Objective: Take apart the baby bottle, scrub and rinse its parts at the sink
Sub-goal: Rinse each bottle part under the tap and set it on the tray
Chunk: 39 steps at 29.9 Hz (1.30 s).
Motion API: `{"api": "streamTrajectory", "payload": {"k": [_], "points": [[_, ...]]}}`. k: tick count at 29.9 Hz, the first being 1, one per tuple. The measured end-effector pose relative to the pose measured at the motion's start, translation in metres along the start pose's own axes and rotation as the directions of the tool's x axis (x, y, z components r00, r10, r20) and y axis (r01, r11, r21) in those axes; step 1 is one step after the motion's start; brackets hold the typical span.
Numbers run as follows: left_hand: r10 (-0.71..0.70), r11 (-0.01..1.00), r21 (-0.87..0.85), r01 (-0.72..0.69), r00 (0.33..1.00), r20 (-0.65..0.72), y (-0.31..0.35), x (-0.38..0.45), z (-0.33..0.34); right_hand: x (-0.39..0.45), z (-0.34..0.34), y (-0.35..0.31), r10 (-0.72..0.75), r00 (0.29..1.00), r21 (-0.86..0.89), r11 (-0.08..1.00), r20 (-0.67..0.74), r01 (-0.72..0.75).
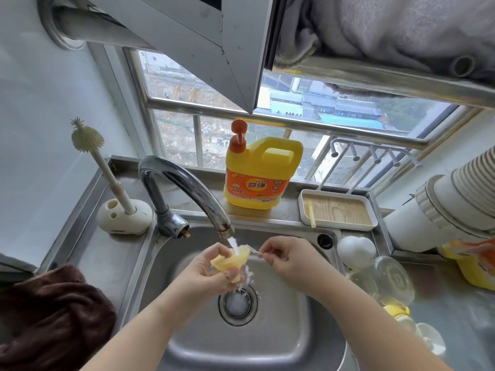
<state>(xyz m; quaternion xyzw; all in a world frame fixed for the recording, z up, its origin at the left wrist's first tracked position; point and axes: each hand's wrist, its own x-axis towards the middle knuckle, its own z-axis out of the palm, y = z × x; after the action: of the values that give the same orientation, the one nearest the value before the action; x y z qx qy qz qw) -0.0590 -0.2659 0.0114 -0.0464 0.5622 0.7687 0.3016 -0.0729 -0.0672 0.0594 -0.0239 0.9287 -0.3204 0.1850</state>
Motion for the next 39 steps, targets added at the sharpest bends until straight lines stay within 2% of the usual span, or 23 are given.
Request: {"api": "streamTrajectory", "payload": {"k": [5, 8, 11, 14, 19, 22, 25, 28, 30, 33, 35, 37, 39], "points": [[0.089, 0.994, 0.070, -0.081, 0.988, -0.127, 0.003, -0.002, -0.003, -0.005, 0.011, -0.009, -0.029, 0.996, -0.110, 0.993, 0.082, 0.038], [0.107, 0.965, 0.253, -0.064, 0.981, -0.161, 0.002, -0.002, -0.004, -0.006, 0.010, -0.010, -0.026, 0.998, -0.133, 0.991, 0.050, 0.033], [0.118, 0.936, 0.345, -0.071, 0.986, -0.118, 0.001, -0.002, 0.001, -0.004, 0.008, -0.021, -0.046, 0.999, -0.127, 0.991, 0.022, 0.048], [0.143, 0.916, 0.384, -0.116, 0.989, -0.043, 0.000, -0.001, 0.004, -0.005, 0.008, -0.035, -0.101, 0.993, -0.130, 0.986, 0.056, 0.107], [0.161, 0.917, 0.381, -0.117, 0.983, -0.086, 0.003, 0.000, 0.002, -0.014, -0.007, -0.036, -0.082, 0.996, -0.193, 0.977, 0.035, 0.087], [0.161, 0.897, 0.423, -0.127, 0.986, -0.045, 0.002, 0.001, 0.006, -0.014, -0.004, -0.040, -0.088, 0.993, -0.230, 0.968, 0.072, 0.103], [0.164, 0.869, 0.473, -0.146, 0.987, 0.003, 0.001, 0.004, 0.014, -0.011, 0.010, -0.047, -0.113, 0.992, -0.241, 0.963, 0.050, 0.122], [0.162, 0.862, 0.488, -0.138, 0.987, -0.009, -0.001, 0.007, 0.011, -0.011, 0.013, -0.047, -0.125, 0.983, -0.297, 0.941, 0.134, 0.161], [0.141, 0.872, 0.475, -0.118, 0.990, -0.014, -0.001, 0.007, 0.012, -0.007, 0.008, -0.043, -0.099, 0.987, -0.316, 0.939, 0.128, 0.136], [0.156, 0.882, 0.451, -0.137, 0.988, -0.006, 0.002, 0.010, 0.014, -0.003, 0.010, -0.045, -0.152, 0.987, -0.290, 0.944, 0.047, 0.159], [0.156, 0.901, 0.410, -0.141, 0.988, -0.003, 0.007, 0.010, 0.012, -0.004, 0.012, -0.047, -0.178, 0.979, -0.243, 0.950, 0.098, 0.197], [0.133, 0.917, 0.378, -0.127, 0.991, 0.010, 0.009, 0.009, 0.009, -0.003, 0.007, -0.042, -0.147, 0.982, -0.192, 0.967, 0.116, 0.167], [0.110, 0.910, 0.398, -0.117, 0.993, 0.040, 0.009, 0.008, 0.010, 0.000, 0.004, -0.038, -0.131, 0.990, -0.179, 0.974, 0.056, 0.138]]}}
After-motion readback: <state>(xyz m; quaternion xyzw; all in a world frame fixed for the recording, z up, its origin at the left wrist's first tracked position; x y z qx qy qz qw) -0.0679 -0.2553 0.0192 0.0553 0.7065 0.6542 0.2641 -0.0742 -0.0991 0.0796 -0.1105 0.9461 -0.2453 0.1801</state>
